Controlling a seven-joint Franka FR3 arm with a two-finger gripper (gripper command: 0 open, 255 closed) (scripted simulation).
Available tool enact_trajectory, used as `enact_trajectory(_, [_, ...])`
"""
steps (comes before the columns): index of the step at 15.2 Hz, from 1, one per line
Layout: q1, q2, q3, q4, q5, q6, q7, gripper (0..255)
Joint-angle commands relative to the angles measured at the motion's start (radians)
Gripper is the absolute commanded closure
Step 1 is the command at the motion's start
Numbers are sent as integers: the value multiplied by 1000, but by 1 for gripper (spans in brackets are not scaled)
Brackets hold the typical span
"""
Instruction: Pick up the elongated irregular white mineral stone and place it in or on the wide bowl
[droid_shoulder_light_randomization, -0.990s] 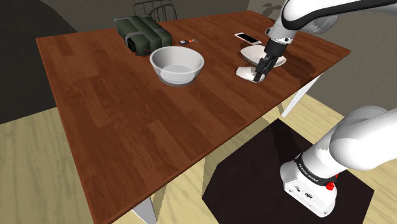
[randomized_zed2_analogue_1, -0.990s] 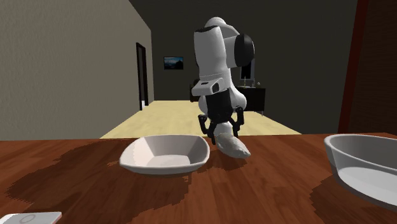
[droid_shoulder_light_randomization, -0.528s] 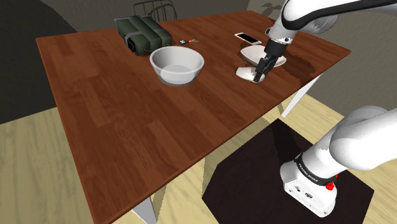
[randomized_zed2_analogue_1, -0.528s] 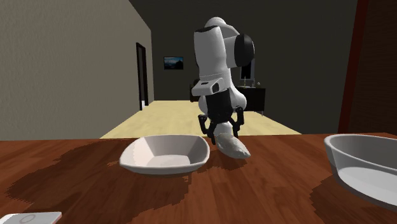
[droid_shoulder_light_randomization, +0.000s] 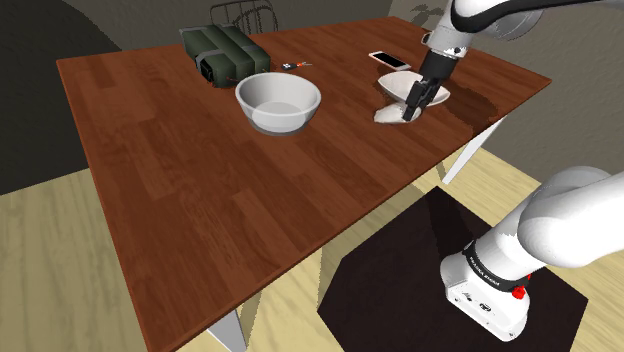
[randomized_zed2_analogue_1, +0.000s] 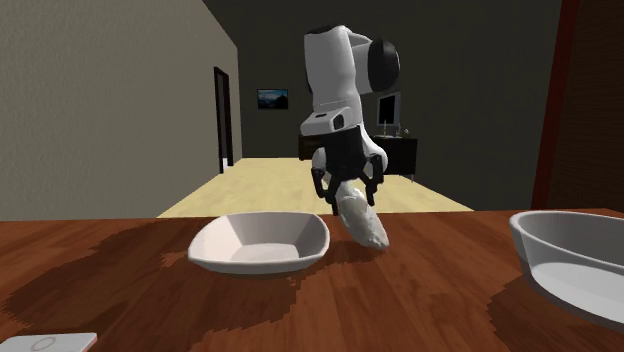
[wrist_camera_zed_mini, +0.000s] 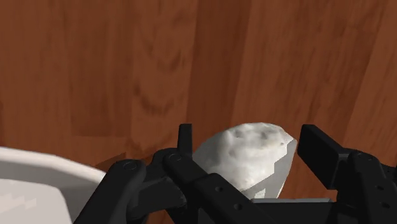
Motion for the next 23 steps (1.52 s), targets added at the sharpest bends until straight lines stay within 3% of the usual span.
enact_trajectory(1, [1,-5,3,22,0,-27,6,255])
enact_trajectory(12, [2,-26,11,127,-2,-150,25,255])
enact_trajectory(13, [2,-26,11,127,-2,-150,25,0])
enact_trajectory(20, [-55,302,27,377,168,-151,567,0])
enact_trajectory(23, [-50,303,31,338,172,-111,566,0])
